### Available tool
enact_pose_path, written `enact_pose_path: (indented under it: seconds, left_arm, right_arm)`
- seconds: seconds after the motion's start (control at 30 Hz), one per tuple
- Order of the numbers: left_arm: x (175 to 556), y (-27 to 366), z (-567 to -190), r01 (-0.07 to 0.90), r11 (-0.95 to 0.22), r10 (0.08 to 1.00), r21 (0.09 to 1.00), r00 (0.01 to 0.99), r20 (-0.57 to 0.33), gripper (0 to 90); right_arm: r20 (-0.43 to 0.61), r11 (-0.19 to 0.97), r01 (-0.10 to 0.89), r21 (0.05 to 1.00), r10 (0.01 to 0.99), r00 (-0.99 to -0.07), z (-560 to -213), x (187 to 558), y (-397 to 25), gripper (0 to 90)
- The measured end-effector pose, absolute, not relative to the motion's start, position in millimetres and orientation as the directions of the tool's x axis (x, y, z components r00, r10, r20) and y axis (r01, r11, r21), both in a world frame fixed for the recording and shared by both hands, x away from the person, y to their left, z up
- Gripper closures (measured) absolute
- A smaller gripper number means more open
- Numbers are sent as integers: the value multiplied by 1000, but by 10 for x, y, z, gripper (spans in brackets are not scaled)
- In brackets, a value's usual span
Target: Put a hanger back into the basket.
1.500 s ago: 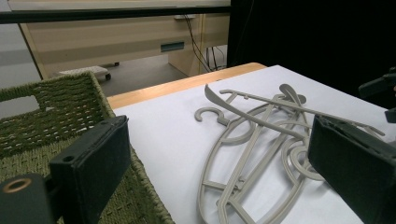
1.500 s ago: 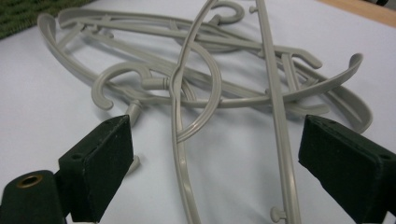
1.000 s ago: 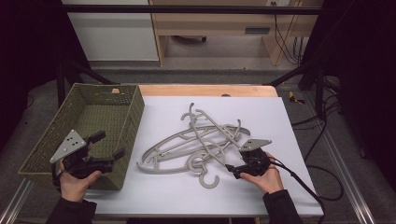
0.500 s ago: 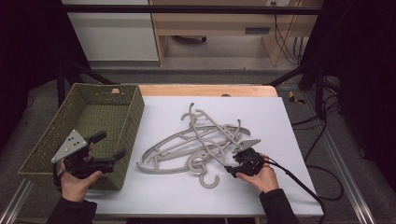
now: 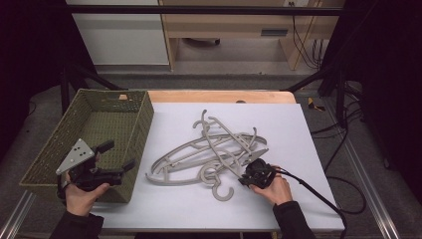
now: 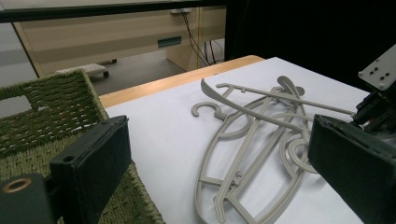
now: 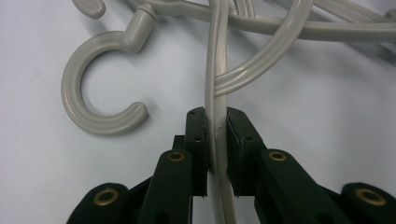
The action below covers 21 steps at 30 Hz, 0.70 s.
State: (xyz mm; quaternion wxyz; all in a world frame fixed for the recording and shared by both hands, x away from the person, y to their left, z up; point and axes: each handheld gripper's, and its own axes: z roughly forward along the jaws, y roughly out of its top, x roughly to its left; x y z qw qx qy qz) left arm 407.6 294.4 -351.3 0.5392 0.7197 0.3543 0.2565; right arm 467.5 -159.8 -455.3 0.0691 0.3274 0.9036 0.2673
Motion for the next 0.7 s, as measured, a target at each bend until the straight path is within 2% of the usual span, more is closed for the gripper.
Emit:
enact_pose_path:
  seconds: [0.23,0.7]
  left_arm:
    - [4078,2924,-3523,237,-173,785,956,619,-12,55]
    - [4054,2871,-3508,223,-197,778,955,628,13,57]
  right_arm:
    - [59,654,543,527,610,-791,-4529,4675,-1612,815]
    - [63,598,523,607,620,-782,-4260,4601,-1764,822]
